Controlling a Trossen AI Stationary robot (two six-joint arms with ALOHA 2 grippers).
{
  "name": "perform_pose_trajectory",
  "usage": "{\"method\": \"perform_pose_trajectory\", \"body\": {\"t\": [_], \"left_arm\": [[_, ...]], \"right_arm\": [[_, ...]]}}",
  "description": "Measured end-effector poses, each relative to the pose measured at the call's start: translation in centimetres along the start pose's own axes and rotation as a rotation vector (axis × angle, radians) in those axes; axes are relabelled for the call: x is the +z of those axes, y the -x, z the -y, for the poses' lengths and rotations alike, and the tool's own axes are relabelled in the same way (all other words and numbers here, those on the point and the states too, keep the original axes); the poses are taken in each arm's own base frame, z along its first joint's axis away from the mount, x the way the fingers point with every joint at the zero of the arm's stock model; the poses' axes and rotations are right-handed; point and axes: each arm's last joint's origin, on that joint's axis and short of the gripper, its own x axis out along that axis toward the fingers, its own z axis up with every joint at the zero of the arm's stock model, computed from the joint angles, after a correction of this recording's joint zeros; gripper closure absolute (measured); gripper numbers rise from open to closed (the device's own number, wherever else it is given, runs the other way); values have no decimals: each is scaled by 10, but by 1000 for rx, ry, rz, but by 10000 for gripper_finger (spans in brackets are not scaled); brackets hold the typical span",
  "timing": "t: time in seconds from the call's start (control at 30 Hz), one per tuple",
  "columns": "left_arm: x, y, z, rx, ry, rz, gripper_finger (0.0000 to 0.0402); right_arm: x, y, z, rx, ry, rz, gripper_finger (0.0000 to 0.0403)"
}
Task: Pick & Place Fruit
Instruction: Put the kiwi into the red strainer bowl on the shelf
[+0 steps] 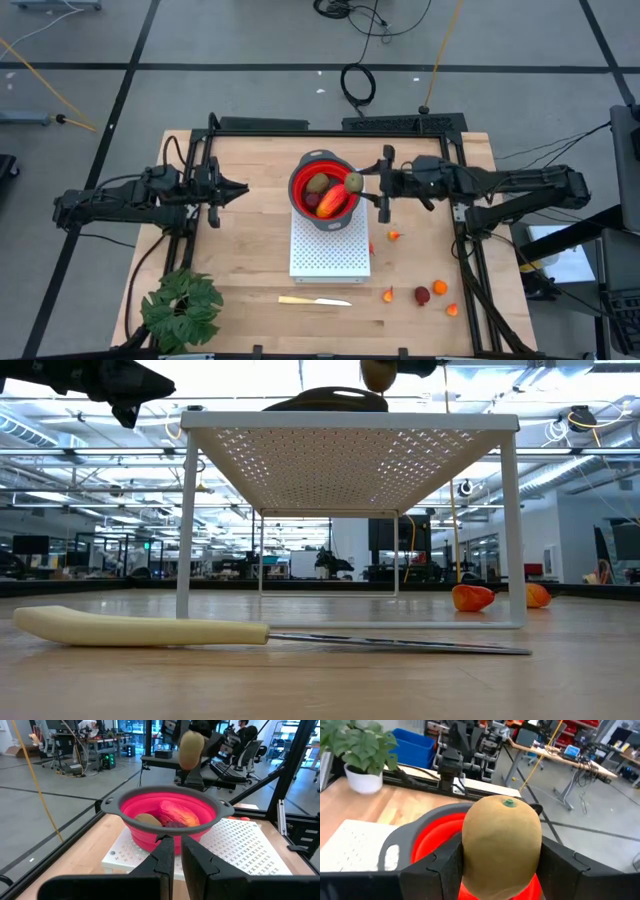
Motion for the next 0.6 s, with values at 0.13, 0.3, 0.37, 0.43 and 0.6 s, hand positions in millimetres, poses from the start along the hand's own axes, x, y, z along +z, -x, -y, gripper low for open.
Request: {"method": "perform_pose_trajectory", "body": {"t": [0.13, 0.3, 0.37, 0.43, 0.6], "left_arm": [[0, 0, 0, 0, -8, 0, 371], [0, 0, 0, 0, -9, 0, 371], [0, 0, 0, 0, -9, 0, 371], [0, 0, 0, 0, -9, 0, 371], [0, 0, 0, 0, -3, 0, 371]], "right_arm": [[14, -6, 7, 29, 10, -77, 204], [27, -20, 9, 57, 104, -169, 204], [31, -27, 9, 68, 159, -190, 204], [31, -35, 9, 84, 205, -231, 204], [29, -54, 5, 133, 308, -328, 204]]}}
